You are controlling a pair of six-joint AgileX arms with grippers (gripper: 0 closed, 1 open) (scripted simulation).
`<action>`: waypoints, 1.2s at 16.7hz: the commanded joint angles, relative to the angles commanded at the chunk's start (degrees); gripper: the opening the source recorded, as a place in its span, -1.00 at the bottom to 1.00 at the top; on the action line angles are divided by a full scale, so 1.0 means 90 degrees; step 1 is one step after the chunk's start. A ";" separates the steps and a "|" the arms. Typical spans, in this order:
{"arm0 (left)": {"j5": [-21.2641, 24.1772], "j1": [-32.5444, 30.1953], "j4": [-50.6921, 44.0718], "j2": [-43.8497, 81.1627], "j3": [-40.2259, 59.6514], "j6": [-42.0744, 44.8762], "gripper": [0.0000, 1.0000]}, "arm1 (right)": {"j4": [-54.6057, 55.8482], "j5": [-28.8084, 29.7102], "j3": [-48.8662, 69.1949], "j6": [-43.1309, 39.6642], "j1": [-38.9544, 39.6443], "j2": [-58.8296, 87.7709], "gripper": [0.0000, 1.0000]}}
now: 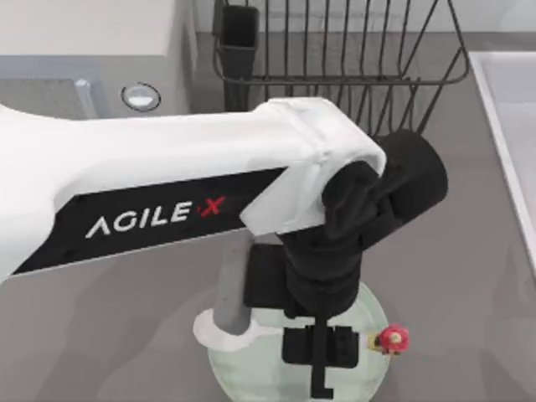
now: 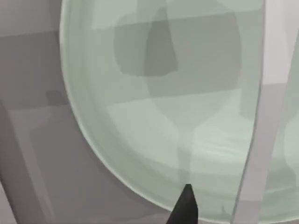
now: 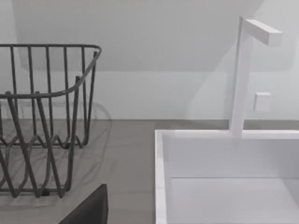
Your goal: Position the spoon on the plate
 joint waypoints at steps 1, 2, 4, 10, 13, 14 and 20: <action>-0.0035 0.0061 0.0105 0.0079 -0.0011 -0.0045 -1.00 | 0.0000 0.0000 0.0000 0.0000 0.0000 0.0000 1.00; -0.0073 0.0123 0.0208 0.0169 -0.0024 -0.0086 -1.00 | 0.0000 0.0000 0.0000 0.0000 0.0000 0.0000 1.00; -0.0146 0.0244 0.0400 0.0368 -0.0068 -0.0151 -1.00 | 0.0000 0.0000 0.0000 0.0000 0.0000 0.0000 1.00; -0.0249 0.0462 0.0757 0.0856 -0.0361 -0.0219 -1.00 | 0.0000 0.0000 0.0000 0.0000 0.0000 0.0000 1.00; -0.0249 0.0462 0.0757 0.0856 -0.0361 -0.0219 -1.00 | 0.0000 0.0000 0.0000 0.0000 0.0000 0.0000 1.00; -0.0249 0.0462 0.0757 0.0856 -0.0361 -0.0219 -1.00 | 0.0000 0.0000 0.0000 0.0000 0.0000 0.0000 1.00; -0.0249 0.0462 0.0757 0.0856 -0.0361 -0.0219 -0.10 | 0.0000 0.0000 0.0000 0.0000 0.0000 0.0000 1.00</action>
